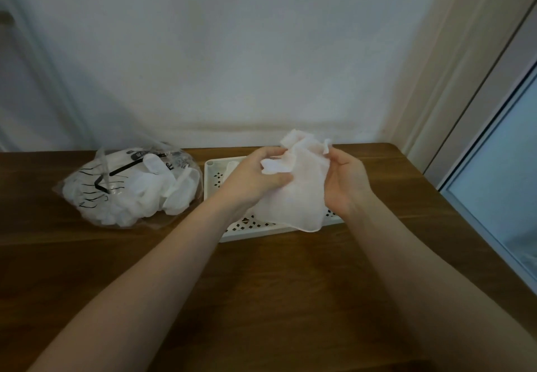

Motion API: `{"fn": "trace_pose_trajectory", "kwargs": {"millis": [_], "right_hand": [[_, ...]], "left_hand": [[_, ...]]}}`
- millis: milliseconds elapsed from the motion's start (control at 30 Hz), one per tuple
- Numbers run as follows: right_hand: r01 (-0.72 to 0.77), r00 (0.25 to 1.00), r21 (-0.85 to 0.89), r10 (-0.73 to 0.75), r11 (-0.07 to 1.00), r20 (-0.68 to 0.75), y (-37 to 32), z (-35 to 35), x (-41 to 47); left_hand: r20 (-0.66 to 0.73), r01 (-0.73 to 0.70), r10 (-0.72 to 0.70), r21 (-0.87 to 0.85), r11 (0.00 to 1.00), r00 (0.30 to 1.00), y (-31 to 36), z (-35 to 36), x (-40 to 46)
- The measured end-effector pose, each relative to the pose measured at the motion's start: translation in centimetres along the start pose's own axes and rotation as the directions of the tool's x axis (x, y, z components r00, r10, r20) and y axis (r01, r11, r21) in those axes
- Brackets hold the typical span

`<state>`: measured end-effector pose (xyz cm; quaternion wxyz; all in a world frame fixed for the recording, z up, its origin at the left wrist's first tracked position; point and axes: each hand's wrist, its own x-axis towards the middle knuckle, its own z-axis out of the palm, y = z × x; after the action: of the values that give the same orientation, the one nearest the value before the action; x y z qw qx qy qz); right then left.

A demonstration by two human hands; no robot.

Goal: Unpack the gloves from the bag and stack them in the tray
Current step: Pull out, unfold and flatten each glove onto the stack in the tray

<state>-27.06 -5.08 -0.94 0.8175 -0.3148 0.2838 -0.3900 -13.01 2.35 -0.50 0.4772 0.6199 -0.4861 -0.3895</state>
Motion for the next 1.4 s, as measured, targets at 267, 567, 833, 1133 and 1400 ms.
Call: {"fn": "trace_pose_trajectory", "kwargs": {"millis": [267, 567, 833, 1133, 1400], "right_hand": [[0.545, 0.829, -0.728, -0.401, 0.417, 0.39, -2.3, 1.1, -0.7], [0.703, 0.71, -0.711, -0.084, 0.03, 0.699, -3.5, 2.2, 0.3], [0.33, 0.917, -0.944, -0.242, 0.017, 0.316, -3.5, 1.0, 1.2], [0.446, 0.851, -0.821, 0.115, 0.356, 0.512, -3.3, 1.1, 1.6], [0.203, 0.791, -0.74, 0.339, 0.641, 0.51, -5.4, -0.1, 2.5]], "left_hand": [[0.141, 0.093, -0.091, -0.011, 0.996, 0.986, 2.8, -1.2, 1.2], [0.399, 0.136, -0.166, 0.103, 0.985, 0.902, 4.2, -3.7, 2.5], [0.231, 0.078, -0.17, 0.361, 0.929, 0.958, 3.7, -5.5, 2.5], [0.359, 0.048, -0.104, 0.163, 0.986, 0.928, 4.7, -5.6, 2.4], [0.323, 0.097, -0.023, -0.212, 0.972, 0.946, 4.8, -6.6, 2.4]]}}
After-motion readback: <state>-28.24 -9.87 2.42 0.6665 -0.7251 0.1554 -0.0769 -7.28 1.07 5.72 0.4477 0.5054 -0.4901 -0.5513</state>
